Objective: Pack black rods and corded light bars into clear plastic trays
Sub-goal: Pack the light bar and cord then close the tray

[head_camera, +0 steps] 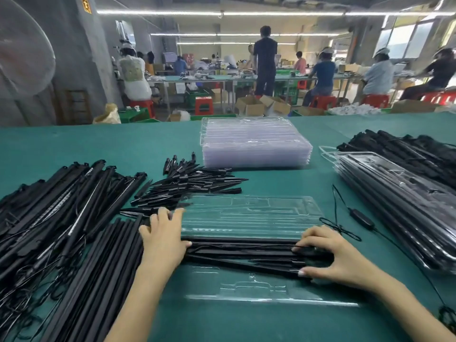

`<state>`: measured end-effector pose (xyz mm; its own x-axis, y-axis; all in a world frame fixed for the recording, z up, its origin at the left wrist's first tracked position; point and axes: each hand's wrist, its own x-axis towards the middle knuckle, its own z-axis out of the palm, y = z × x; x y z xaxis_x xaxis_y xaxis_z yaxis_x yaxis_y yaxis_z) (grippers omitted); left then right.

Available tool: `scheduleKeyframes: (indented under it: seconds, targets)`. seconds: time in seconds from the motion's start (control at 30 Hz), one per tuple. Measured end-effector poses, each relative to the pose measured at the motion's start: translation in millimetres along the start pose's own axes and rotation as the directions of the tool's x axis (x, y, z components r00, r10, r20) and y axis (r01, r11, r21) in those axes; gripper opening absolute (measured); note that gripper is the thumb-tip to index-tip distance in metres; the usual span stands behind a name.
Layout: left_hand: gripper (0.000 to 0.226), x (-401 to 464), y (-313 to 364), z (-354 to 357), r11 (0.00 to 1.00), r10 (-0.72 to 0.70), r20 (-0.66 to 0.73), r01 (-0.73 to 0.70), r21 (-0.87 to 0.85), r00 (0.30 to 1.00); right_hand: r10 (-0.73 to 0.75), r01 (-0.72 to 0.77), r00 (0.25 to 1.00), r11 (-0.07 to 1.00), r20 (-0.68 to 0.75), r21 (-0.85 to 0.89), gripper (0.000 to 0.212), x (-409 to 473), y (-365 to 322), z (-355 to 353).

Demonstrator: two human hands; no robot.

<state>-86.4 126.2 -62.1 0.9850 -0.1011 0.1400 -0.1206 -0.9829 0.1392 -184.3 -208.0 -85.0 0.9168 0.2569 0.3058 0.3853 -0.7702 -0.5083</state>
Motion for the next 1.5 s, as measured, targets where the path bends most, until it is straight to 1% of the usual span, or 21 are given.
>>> scheduleKeyframes:
  seconds: [0.03,0.07,0.13,0.2,0.27,0.33,0.4,0.5,0.6,0.7,0.77,0.9,0.97,1.03,1.13,1.17,1.2,1.27,1.33,1.47,1.5]
  targets:
    - [0.065,-1,9,1,0.996,0.090,-0.021,-0.090,-0.017,0.996,0.002,-0.002,1.000,1.000,0.003,0.007,0.042,2,0,1]
    - [0.062,-2,19,3,0.977,0.202,-0.002,-0.201,-0.067,0.979,0.008,-0.008,1.000,1.000,0.006,0.016,0.043,2,1,1]
    - [0.059,-8,39,10,0.893,0.435,0.099,-0.415,-0.173,0.895,0.011,-0.010,1.000,0.999,-0.010,0.037,0.042,1,4,2]
    - [0.057,-17,54,22,0.830,0.555,0.182,-0.524,-0.192,0.812,0.019,-0.011,0.996,0.995,-0.083,0.096,0.031,0,5,1]
    - [0.053,-23,58,36,0.834,0.551,0.208,-0.526,-0.167,0.808,0.045,-0.010,0.978,0.986,-0.202,0.169,0.012,-1,10,-3]
    - [0.048,-25,58,43,0.849,0.529,0.200,-0.511,-0.137,0.825,0.062,-0.032,0.960,0.993,-0.272,0.114,0.003,-5,16,-10]
    - [0.046,-24,57,43,0.849,0.528,0.209,-0.514,-0.122,0.823,0.028,-0.049,0.969,0.996,-0.244,-0.079,0.003,-9,20,-18]
    - [0.047,-23,57,43,0.849,0.528,0.226,-0.516,-0.114,0.819,-0.101,0.016,0.977,0.913,-0.187,-0.407,0.009,-8,18,-26]
    - [0.049,-24,56,44,0.844,0.532,0.228,-0.532,-0.065,0.816,-0.233,0.120,0.966,0.793,-0.115,-0.597,0.011,-5,10,-32]
    - [0.052,-24,57,45,0.847,0.524,0.236,-0.530,-0.043,0.819,-0.219,0.091,0.972,0.687,-0.086,-0.721,0.017,-8,9,-33]
    - [0.053,-25,57,44,0.848,0.523,0.240,-0.529,-0.044,0.818,-0.153,0.011,0.980,0.686,-0.130,-0.727,0.018,-15,13,-32]
    - [0.058,-27,56,40,0.843,0.535,0.265,-0.528,-0.102,0.802,-0.019,-0.127,0.976,0.765,-0.219,-0.632,0.016,-27,20,-25]
    - [0.055,-28,57,37,0.845,0.531,0.278,-0.522,-0.112,0.800,0.045,-0.163,0.975,0.809,-0.216,-0.565,0.009,-28,22,-23]
    - [0.053,-27,59,35,0.851,0.520,0.308,-0.515,-0.103,0.797,0.093,-0.190,0.976,0.806,-0.197,-0.561,0.008,-28,24,-25]
    - [0.052,-29,67,32,0.837,0.537,0.306,-0.543,-0.073,0.786,0.053,-0.182,0.977,0.716,-0.208,-0.674,0.056,-29,27,-34]
    - [0.051,-31,72,31,0.813,0.568,0.282,-0.580,-0.048,0.773,0.060,-0.172,0.982,0.683,-0.180,-0.710,0.064,-29,27,-37]
    - [0.050,-33,76,32,0.787,0.601,0.259,-0.616,-0.027,0.757,0.073,-0.163,0.985,0.655,-0.154,-0.738,0.067,-29,27,-39]
    - [0.049,-37,82,33,0.766,0.629,0.253,-0.641,-0.043,0.735,0.057,-0.148,0.988,0.614,-0.144,-0.775,0.058,-29,29,-42]
    - [0.048,-38,83,33,0.787,0.610,0.289,-0.606,-0.112,0.738,-0.014,-0.130,0.985,0.607,-0.174,-0.784,0.048,-29,30,-47]
    - [0.047,-39,78,33,0.815,0.577,0.329,-0.552,-0.174,0.748,-0.147,-0.034,0.972,0.687,-0.184,-0.726,0.030,-35,39,-62]
    - [0.047,-39,78,33,0.817,0.576,0.325,-0.549,-0.178,0.751,-0.138,-0.027,0.973,0.726,-0.184,-0.687,0.030,-37,39,-65]
